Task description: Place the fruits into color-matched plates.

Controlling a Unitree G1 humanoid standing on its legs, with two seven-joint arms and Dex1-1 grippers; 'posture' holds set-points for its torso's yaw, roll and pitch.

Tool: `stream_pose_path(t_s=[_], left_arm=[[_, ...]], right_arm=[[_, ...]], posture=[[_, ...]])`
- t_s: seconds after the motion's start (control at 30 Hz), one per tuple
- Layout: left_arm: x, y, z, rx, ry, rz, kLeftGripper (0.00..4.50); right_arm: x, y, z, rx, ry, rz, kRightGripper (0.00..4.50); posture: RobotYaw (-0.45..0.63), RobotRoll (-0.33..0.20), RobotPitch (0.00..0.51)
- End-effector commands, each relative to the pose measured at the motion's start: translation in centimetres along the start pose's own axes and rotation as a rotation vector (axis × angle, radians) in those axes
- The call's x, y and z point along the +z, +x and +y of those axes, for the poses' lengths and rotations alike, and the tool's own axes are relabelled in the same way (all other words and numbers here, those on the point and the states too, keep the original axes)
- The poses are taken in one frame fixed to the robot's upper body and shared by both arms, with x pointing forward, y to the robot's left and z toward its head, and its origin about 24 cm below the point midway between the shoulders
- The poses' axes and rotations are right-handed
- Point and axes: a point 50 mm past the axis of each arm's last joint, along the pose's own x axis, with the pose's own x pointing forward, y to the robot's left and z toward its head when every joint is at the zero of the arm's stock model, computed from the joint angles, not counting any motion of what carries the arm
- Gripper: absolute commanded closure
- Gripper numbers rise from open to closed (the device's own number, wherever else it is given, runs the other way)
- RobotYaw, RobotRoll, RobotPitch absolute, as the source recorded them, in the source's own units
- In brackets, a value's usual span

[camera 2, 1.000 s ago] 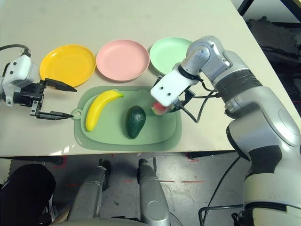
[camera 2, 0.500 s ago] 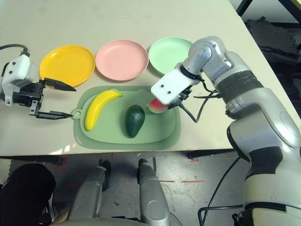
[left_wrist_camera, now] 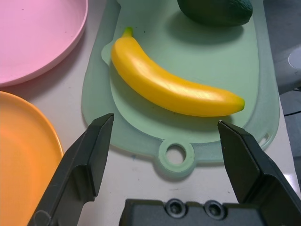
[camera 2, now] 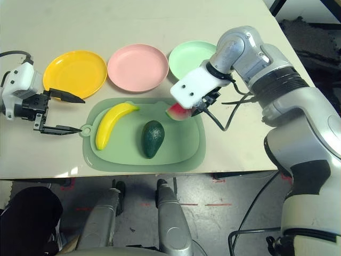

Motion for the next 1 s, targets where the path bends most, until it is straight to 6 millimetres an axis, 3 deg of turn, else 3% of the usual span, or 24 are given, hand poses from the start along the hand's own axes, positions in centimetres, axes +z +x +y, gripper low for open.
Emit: stream_pose_path(t_s=[0.03, 0.27, 0.6, 0.8, 1.0], left_arm=[[0.3, -0.3, 0.3, 0.048, 0.001, -0.013, 0.0], [1.4, 0.4, 1.1, 0.183, -0.018, -0.004, 0.0], [3.3, 0.6, 2.4, 0.393, -0.161, 0.038, 0.0], [3.2, 0.8, 2.8, 0.487, -0.244, 0.062, 0.0], [4.1, 1.5, 2.8, 0.498, -0.334, -0.023, 0.0]], right_arm=[[0.8, -0.7, -1.5, -0.062, -0.014, -0.034, 2.22], [2.5, 0.0, -4.9, -0.204, -0.018, -0.103, 2.22], [4.4, 0.8, -9.3, -0.47, 0.05, -0.042, 2.22], [4.4, 1.5, -10.4, -0.57, 0.131, 0.012, 2.22], [3.7, 2.9, -10.1, -0.561, 0.194, 0.061, 2.22]], posture=[[-0.08, 0.0, 0.323], [-0.06, 0.0, 0.318], [-0.05, 0.0, 0.321], [-0.04, 0.0, 0.321], [-0.03, 0.0, 0.319]])
